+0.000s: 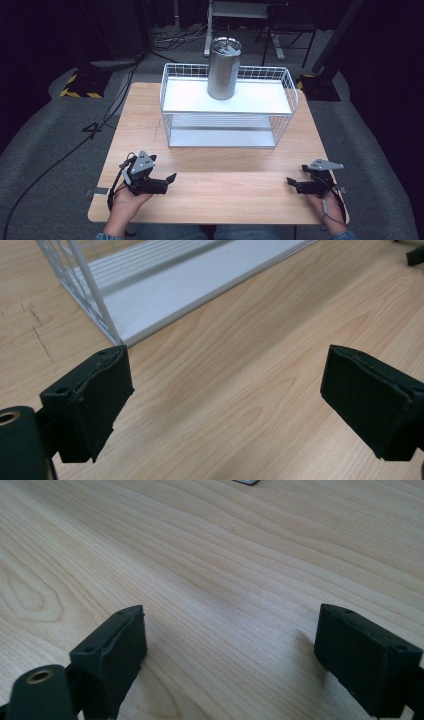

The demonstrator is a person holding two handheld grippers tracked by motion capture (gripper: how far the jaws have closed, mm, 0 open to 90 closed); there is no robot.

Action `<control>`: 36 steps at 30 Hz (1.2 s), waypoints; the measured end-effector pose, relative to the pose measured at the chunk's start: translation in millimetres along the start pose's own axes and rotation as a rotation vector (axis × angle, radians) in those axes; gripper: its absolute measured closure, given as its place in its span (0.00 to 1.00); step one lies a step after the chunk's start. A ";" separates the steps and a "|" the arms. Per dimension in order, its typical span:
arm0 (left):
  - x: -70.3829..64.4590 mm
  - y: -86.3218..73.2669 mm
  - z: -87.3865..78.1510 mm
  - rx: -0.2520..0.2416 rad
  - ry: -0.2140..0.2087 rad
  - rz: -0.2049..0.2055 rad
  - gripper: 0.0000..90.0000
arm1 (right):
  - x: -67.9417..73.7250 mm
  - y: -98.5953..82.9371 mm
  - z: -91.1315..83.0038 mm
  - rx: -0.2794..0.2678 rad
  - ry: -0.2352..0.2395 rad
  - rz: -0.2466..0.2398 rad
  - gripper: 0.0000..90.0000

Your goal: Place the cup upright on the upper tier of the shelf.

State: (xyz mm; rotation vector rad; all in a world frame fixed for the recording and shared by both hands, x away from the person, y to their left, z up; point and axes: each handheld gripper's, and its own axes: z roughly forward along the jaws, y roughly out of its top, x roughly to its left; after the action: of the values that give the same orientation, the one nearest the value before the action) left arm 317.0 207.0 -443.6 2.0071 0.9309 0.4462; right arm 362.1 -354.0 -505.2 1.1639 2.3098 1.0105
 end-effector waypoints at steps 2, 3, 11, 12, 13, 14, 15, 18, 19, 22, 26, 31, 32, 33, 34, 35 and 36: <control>0.9 -5.0 1.9 -0.001 -0.001 -0.008 0.08 | 0.0 0.0 0.0 0.000 0.000 0.000 0.15; 0.9 -5.0 1.9 -0.001 -0.001 -0.008 0.08 | 0.0 0.0 0.0 0.000 0.000 0.000 0.15; 5.8 -28.5 11.9 0.022 0.000 -0.046 0.08 | 0.0 0.0 0.0 0.000 0.000 0.000 0.15; 6.1 -30.0 12.6 0.026 0.002 -0.047 0.09 | 0.0 0.0 0.0 0.000 0.000 0.000 0.15; 6.8 -32.2 13.6 0.032 0.008 -0.045 0.09 | 0.0 0.0 0.0 0.000 0.000 0.000 0.15; 6.6 -34.0 14.3 0.038 0.011 -0.052 0.09 | 0.0 0.0 0.0 0.000 0.000 0.000 0.15; 6.6 -34.0 14.3 0.038 0.011 -0.052 0.09 | 0.0 0.0 0.0 0.000 0.000 0.000 0.15; 7.2 -39.6 17.7 0.075 0.020 -0.044 0.09 | 0.0 0.0 0.0 0.000 0.000 0.000 0.15; 7.0 -40.5 18.5 0.084 0.022 -0.045 0.10 | 0.0 0.0 0.0 0.000 0.000 0.000 0.15; 6.9 -42.1 20.0 0.098 0.031 -0.040 0.10 | 0.0 0.0 0.0 0.000 0.000 0.000 0.15; 7.5 -45.4 23.4 0.140 0.036 -0.033 0.10 | 0.0 0.0 0.0 0.000 0.000 0.000 0.15; 8.6 -47.4 27.3 0.176 0.043 -0.019 0.10 | 0.0 0.0 0.0 0.000 0.000 0.000 0.15; 8.4 -48.6 30.0 0.195 0.040 -0.027 0.10 | 0.0 0.0 0.0 0.000 0.000 0.000 0.15; 8.4 -48.9 30.8 0.209 0.039 -0.030 0.10 | 0.0 0.0 0.0 0.000 0.000 0.000 0.15; 8.5 -49.5 32.1 0.220 0.034 -0.032 0.10 | 0.0 0.0 0.0 0.000 0.000 0.000 0.15; 8.0 -50.3 33.1 0.222 0.033 -0.025 0.10 | 0.0 0.0 0.0 0.000 0.000 0.000 0.15; 7.3 -50.9 33.5 0.221 0.041 -0.012 0.09 | 0.0 0.0 0.0 0.000 0.000 0.000 0.15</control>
State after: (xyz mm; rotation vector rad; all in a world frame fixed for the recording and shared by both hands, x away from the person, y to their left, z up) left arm 319.4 212.1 -504.7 2.1965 1.0551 0.3930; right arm 362.1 -354.0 -505.1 1.1634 2.3098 1.0102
